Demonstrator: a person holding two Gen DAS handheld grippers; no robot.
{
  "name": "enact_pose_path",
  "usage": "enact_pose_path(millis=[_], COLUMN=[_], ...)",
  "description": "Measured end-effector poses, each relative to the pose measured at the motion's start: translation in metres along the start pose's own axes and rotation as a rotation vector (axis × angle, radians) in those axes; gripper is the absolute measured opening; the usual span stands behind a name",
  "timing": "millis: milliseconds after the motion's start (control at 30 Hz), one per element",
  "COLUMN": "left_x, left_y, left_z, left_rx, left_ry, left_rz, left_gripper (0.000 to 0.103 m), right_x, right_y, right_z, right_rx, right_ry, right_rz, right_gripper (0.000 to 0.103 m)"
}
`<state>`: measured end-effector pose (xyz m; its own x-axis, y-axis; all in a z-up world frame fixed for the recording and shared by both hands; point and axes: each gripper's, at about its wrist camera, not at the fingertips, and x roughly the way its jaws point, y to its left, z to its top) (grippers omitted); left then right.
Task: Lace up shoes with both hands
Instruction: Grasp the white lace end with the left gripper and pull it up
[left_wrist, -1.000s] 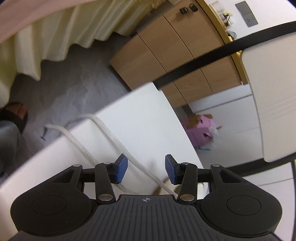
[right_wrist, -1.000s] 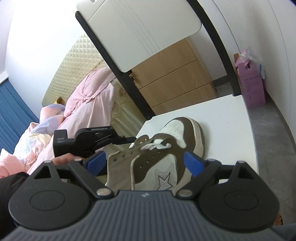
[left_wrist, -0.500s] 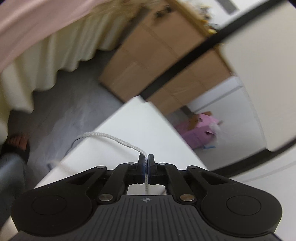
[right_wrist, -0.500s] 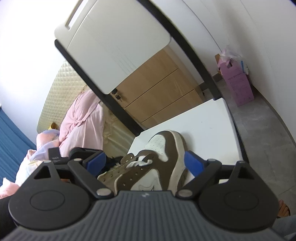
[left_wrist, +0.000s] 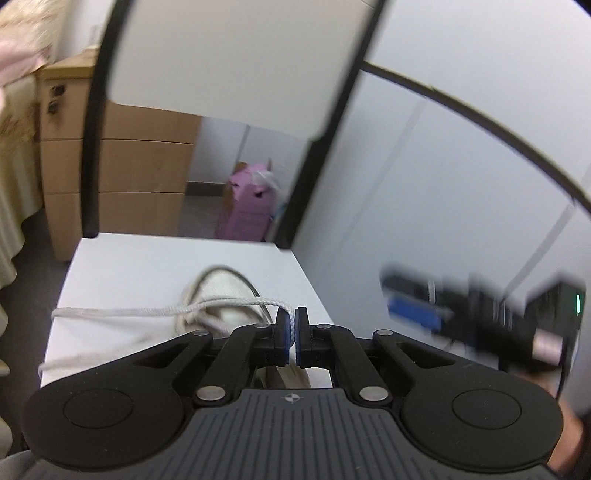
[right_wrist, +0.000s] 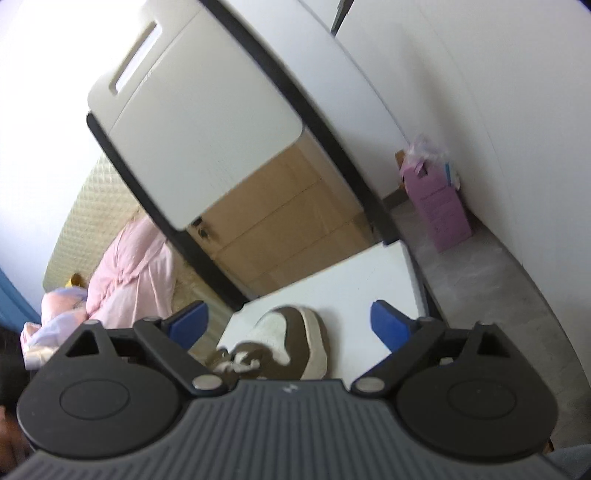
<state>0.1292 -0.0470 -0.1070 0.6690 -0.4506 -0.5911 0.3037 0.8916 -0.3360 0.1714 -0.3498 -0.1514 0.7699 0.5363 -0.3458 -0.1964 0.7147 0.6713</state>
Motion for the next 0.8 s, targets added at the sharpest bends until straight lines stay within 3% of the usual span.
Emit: enact_pose_path(millis=[167,300,400,533,633,800], left_x=[-0.001,-0.002,-0.002,-0.003,-0.002,0.003], left_y=[-0.002,0.013,0.018,0.021,0.02,0.023], left_z=[-0.022,-0.025,-0.03,-0.03,-0.031,-0.029], left_rx=[-0.001,-0.067,-0.094,-0.103,-0.106,-0.121], left_ry=[-0.026,-0.031,-0.048,-0.062,-0.067,-0.059], left_rz=[-0.023,-0.059,-0.08,-0.092,-0.1,-0.119], left_gripper=[0.003,0.003,0.004,0.004,0.004,0.004], right_x=[0.003,0.009,0.021,0.068,0.119,0.202], right_y=[-0.006,0.007,0.026,0.066,0.106,0.163], right_z=[0.002,0.004,0.011,0.033,0.047,0.026], right_rx=[0.066,0.008,-0.091,-0.237,-0.349,-0.464], right_ry=[-0.004,0.021,0.089,0.312,0.531,0.827], right_rz=[0.049,0.088,0.114,0.161,0.202,0.209], right_gripper=[0.1,0.1,0.1,0.095,0.082,0.075])
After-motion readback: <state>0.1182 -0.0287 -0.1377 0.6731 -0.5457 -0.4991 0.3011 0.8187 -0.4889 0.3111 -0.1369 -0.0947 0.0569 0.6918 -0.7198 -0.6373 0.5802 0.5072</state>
